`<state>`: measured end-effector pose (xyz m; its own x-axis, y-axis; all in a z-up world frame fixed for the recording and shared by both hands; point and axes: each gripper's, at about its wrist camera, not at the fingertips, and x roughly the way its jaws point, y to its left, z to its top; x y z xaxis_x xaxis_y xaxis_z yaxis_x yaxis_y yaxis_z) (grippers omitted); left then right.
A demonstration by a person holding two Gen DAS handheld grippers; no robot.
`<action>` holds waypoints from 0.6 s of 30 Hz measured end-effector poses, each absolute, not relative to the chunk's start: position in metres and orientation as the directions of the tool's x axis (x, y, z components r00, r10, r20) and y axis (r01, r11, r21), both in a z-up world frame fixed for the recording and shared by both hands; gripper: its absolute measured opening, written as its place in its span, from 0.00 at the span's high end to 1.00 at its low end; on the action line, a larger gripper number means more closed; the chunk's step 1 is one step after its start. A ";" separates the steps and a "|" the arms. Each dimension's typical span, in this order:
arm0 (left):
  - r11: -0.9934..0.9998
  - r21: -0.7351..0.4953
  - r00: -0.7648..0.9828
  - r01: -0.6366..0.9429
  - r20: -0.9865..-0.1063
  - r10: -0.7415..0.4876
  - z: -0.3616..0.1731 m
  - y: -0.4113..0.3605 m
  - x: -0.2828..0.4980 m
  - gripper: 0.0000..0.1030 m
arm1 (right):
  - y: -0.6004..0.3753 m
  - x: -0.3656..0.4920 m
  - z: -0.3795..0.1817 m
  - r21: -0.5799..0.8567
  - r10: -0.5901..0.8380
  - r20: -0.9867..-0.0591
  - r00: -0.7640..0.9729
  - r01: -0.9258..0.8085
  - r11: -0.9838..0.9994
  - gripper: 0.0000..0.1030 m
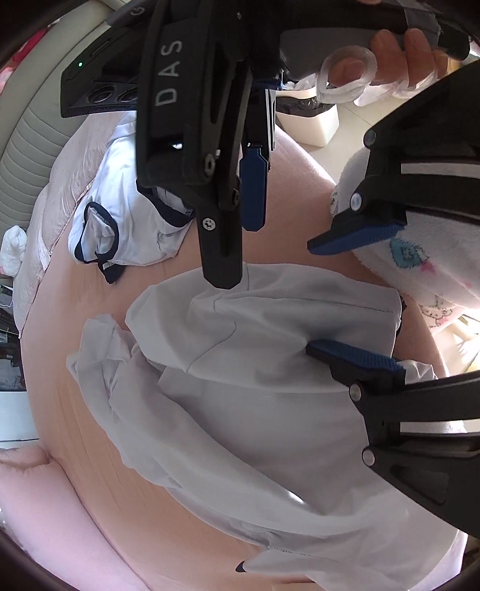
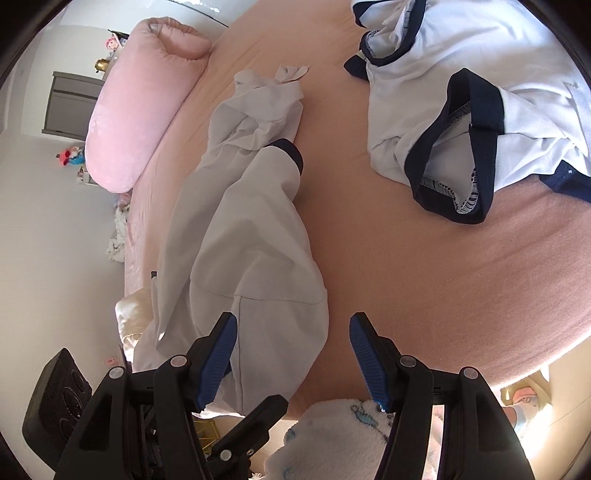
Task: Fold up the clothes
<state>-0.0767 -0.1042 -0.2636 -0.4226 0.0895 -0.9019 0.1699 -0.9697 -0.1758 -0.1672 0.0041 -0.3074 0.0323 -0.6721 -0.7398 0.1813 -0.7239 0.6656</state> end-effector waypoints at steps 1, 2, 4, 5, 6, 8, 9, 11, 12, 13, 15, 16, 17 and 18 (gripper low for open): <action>-0.959 -0.220 -0.422 0.176 -0.898 0.128 -0.267 -0.108 -0.077 0.86 | 0.002 -0.168 -0.309 0.671 -0.677 -0.735 0.037 0.175 -0.720 0.39; -0.944 -0.273 -0.425 0.185 -0.889 0.173 -0.269 -0.112 -0.076 0.86 | 0.000 -0.168 -0.311 0.677 -0.681 -0.731 0.042 0.168 -0.716 0.39; -0.911 -0.360 -0.433 0.201 -0.867 0.247 -0.273 -0.120 -0.074 0.86 | -0.005 -0.169 -0.314 0.688 -0.690 -0.722 0.052 0.155 -0.709 0.39; -0.900 -0.383 -0.440 0.208 -0.858 0.264 -0.273 -0.123 -0.072 0.86 | -0.007 -0.169 -0.316 0.694 -0.694 -0.717 0.057 0.149 -0.705 0.39; -0.895 -0.393 -0.445 0.211 -0.854 0.271 -0.273 -0.125 -0.071 0.87 | -0.009 -0.170 -0.318 0.699 -0.699 -0.713 0.062 0.142 -0.701 0.39; -0.895 -0.393 -0.449 0.210 -0.852 0.269 -0.272 -0.126 -0.069 0.87 | -0.014 -0.170 -0.322 0.710 -0.707 -0.703 0.072 0.128 -0.693 0.39; -0.891 -0.401 -0.448 0.214 -0.850 0.275 -0.271 -0.126 -0.068 0.87 | -0.016 -0.171 -0.323 0.715 -0.712 -0.698 0.076 0.122 -0.688 0.39; -0.874 -0.431 -0.447 0.225 -0.843 0.301 -0.272 -0.129 -0.067 0.87 | -0.021 -0.172 -0.327 0.725 -0.720 -0.688 0.086 0.108 -0.680 0.39; -0.862 -0.453 -0.446 0.227 -0.835 0.322 -0.273 -0.131 -0.067 0.87 | -0.023 -0.172 -0.329 0.730 -0.725 -0.683 0.090 0.101 -0.676 0.40; -0.853 -0.466 -0.448 0.233 -0.831 0.331 -0.273 -0.132 -0.066 0.87 | -0.025 -0.172 -0.330 0.735 -0.729 -0.678 0.095 0.094 -0.672 0.41; -0.848 -0.473 -0.442 0.240 -0.831 0.338 -0.274 -0.132 -0.066 0.87 | -0.027 -0.172 -0.337 0.741 -0.734 -0.671 0.101 0.064 -0.669 0.78; -0.846 -0.476 -0.439 0.242 -0.831 0.342 -0.275 -0.133 -0.066 0.87 | -0.025 -0.172 -0.342 0.739 -0.732 -0.673 0.107 0.045 -0.672 0.82; -0.843 -0.480 -0.436 0.243 -0.830 0.347 -0.276 -0.133 -0.066 0.87 | -0.024 -0.171 -0.345 0.746 -0.739 -0.665 0.107 0.034 -0.666 0.88; -0.840 -0.484 -0.433 0.244 -0.830 0.352 -0.277 -0.133 -0.065 0.87 | -0.022 -0.169 -0.347 0.754 -0.748 -0.655 0.105 0.025 -0.657 0.91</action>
